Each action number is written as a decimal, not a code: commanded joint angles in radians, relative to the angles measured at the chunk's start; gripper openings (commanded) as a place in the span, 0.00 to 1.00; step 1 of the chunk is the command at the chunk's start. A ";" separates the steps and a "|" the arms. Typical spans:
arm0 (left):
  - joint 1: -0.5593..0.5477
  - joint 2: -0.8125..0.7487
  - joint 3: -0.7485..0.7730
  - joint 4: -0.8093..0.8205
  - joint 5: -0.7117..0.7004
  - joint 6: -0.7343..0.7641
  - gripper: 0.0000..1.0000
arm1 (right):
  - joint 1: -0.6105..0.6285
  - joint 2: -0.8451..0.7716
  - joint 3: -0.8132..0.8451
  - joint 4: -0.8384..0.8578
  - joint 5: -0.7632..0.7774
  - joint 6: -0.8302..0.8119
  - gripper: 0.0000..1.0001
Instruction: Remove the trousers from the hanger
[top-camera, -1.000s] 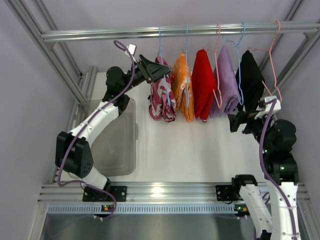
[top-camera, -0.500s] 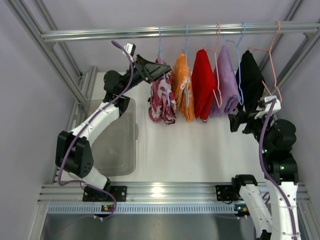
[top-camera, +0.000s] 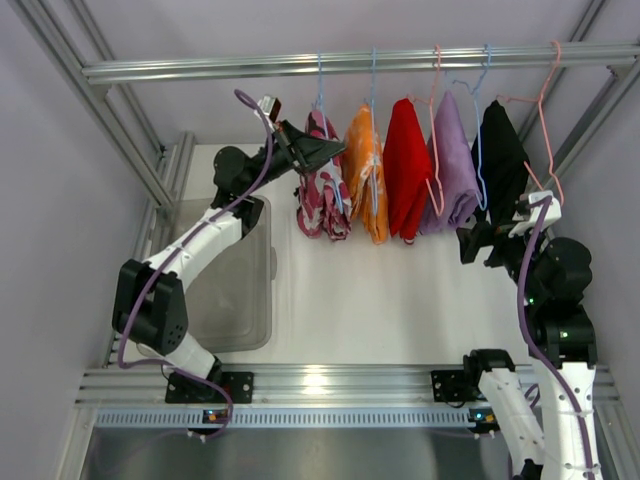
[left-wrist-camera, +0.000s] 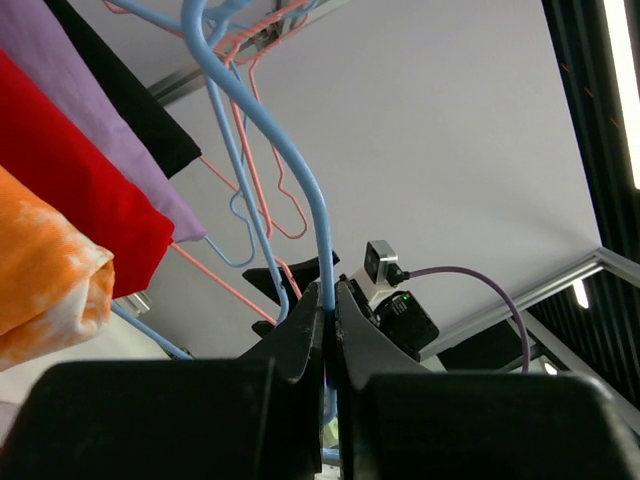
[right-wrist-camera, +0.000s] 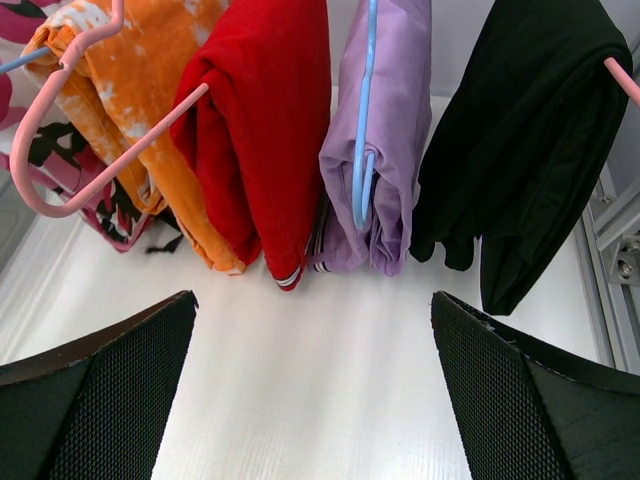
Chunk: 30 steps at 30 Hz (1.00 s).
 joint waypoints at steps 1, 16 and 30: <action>-0.004 -0.002 0.069 0.093 0.021 0.050 0.00 | -0.021 0.002 0.025 0.036 -0.003 -0.009 1.00; -0.007 -0.001 0.344 -0.014 0.138 0.277 0.00 | -0.021 0.014 0.080 0.099 -0.046 0.047 1.00; -0.010 -0.309 0.105 -0.233 0.218 0.551 0.00 | -0.019 0.118 0.214 0.271 -0.319 0.429 0.96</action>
